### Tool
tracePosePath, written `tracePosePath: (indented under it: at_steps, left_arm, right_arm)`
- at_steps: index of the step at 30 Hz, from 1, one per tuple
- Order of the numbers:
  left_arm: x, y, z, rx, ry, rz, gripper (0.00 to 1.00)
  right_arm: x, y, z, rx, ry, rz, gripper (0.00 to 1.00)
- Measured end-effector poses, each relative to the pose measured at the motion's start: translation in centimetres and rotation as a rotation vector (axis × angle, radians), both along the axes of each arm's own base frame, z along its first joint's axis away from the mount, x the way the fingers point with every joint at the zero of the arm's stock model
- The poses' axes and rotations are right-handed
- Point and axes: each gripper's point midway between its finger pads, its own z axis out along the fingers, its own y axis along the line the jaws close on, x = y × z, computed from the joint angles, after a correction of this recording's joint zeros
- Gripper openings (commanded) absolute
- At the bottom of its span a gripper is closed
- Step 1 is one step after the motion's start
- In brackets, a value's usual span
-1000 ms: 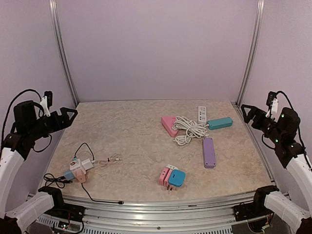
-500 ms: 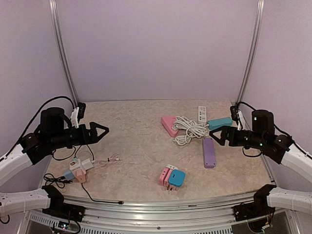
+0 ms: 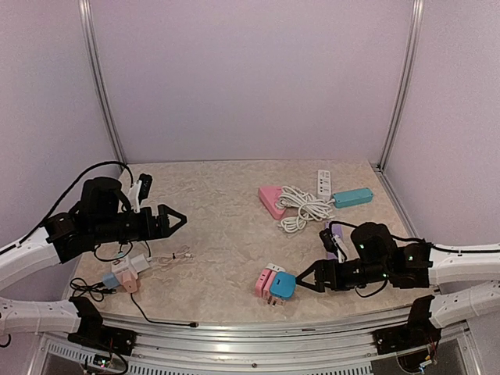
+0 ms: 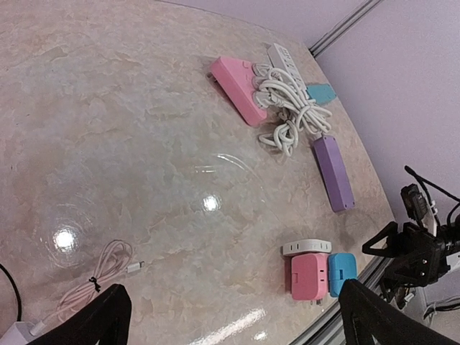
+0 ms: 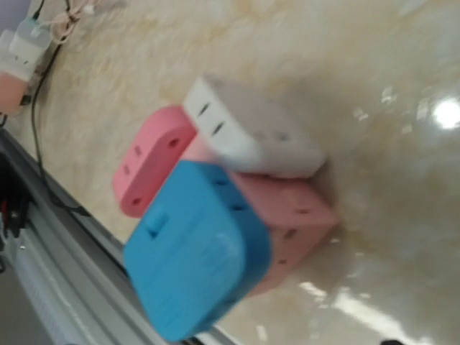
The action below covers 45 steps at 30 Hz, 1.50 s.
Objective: Pull the plug off the socket
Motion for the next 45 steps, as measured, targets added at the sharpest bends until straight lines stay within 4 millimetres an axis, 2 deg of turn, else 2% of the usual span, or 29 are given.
tracePosePath:
  at_steps: [6,12,18,39,41,45]
  left_arm:
    - [0.3,0.1,-0.6,0.021,0.012,0.011,0.99]
    - [0.2,0.7,-1.1,0.052,0.026,0.030,0.99]
    - [0.0,1.2,-0.4,0.044,0.005,0.044,0.99]
    - [-0.2,2.2,-1.3,0.088,0.032,0.080,0.99]
    - [-0.3,2.2,-1.3,0.090,0.034,0.081,0.99]
    - [-0.3,2.3,-1.5,0.094,0.038,0.081,0.99]
  right_arm:
    - [-0.6,2.3,-0.7,0.036,0.041,-0.014,0.78]
    - [-0.3,3.1,-1.7,0.038,0.076,-0.056,0.69]
    - [0.4,3.8,-0.8,0.094,0.072,-0.092,0.65]
    - [0.8,4.8,-2.1,0.121,0.120,-0.120,0.54]
    - [0.8,4.8,-2.3,0.118,0.125,-0.122,0.50]
    - [0.8,4.8,-2.7,0.117,0.141,-0.133,0.37]
